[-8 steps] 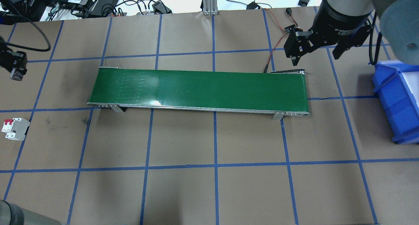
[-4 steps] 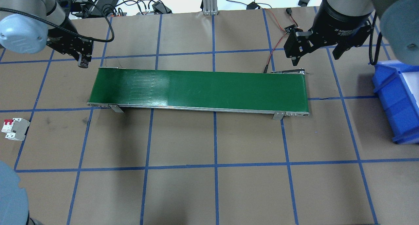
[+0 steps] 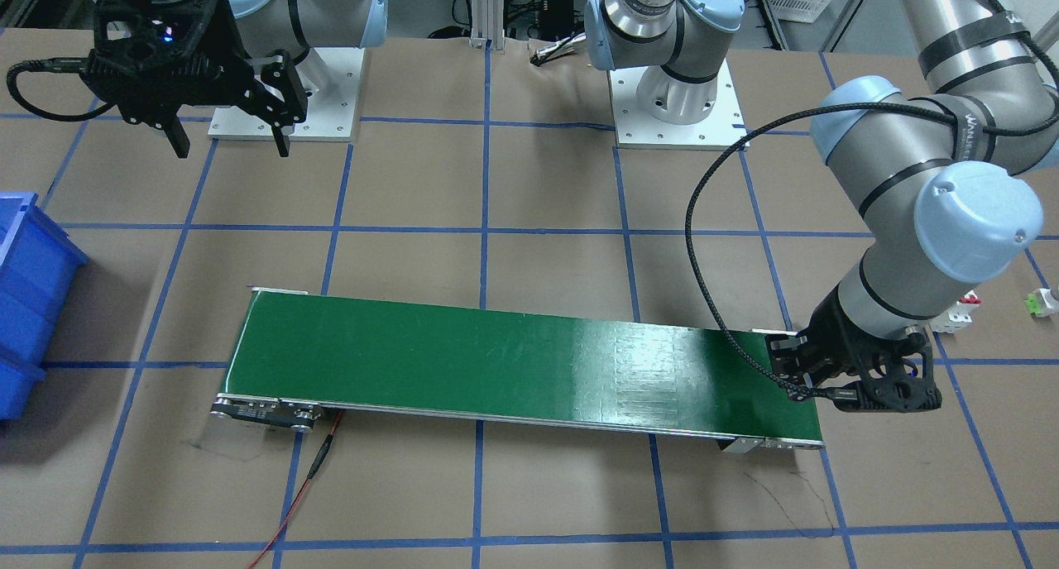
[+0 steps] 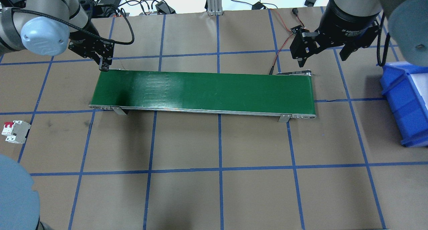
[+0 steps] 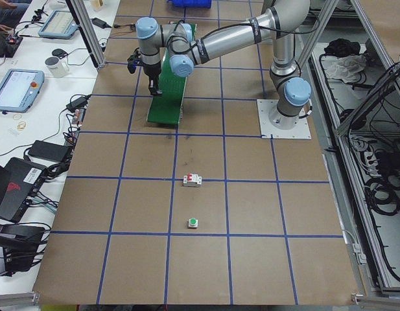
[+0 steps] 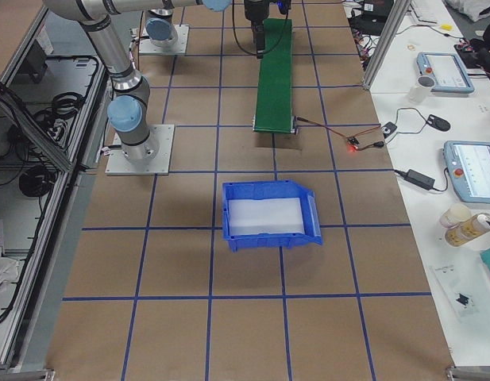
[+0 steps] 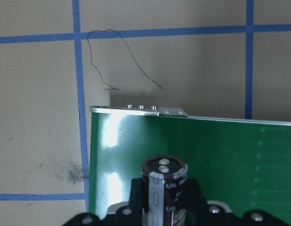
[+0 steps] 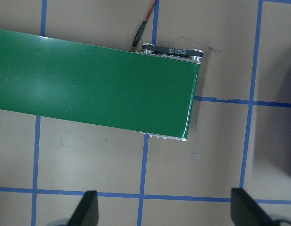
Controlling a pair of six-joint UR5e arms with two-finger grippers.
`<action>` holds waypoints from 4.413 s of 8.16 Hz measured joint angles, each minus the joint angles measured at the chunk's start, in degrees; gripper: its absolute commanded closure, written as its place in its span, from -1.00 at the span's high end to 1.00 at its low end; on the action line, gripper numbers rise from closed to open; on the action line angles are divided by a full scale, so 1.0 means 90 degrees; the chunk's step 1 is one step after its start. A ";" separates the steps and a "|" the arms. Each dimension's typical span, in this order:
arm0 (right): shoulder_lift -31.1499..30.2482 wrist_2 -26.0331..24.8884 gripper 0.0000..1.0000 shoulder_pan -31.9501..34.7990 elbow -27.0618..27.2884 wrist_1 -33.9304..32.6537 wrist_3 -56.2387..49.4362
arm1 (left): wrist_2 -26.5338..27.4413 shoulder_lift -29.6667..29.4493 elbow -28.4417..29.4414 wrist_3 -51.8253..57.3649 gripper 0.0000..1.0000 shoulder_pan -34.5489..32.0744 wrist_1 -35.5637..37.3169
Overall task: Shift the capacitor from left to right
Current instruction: 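Carry the held capacitor with the left gripper over the conveyor's near end, then set capacitor on belt, open left gripper while right gripper descends, then raise the left gripper away while the right gripper waits at the belt end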
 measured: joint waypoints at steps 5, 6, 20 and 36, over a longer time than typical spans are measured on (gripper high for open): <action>-0.0003 0.0000 1.00 0.0000 0.0000 0.0007 0.0000 | 0.0036 -0.0863 0.0449 0.0059 -1.00 -0.0066 0.0015; -0.0003 0.0000 1.00 0.0000 0.0000 0.0009 0.0000 | 0.0050 -0.0966 0.0501 0.0061 -1.00 -0.0069 0.0042; 0.1272 -0.0370 1.00 -0.0246 0.0047 -0.0324 -0.0029 | 0.0301 -0.0944 0.0233 -0.0067 1.00 -0.0340 -0.0515; 0.2328 0.2057 0.89 -0.0902 0.1504 -0.2794 -0.0421 | 0.0225 0.1722 0.0626 -0.2214 1.00 -0.1012 -0.2577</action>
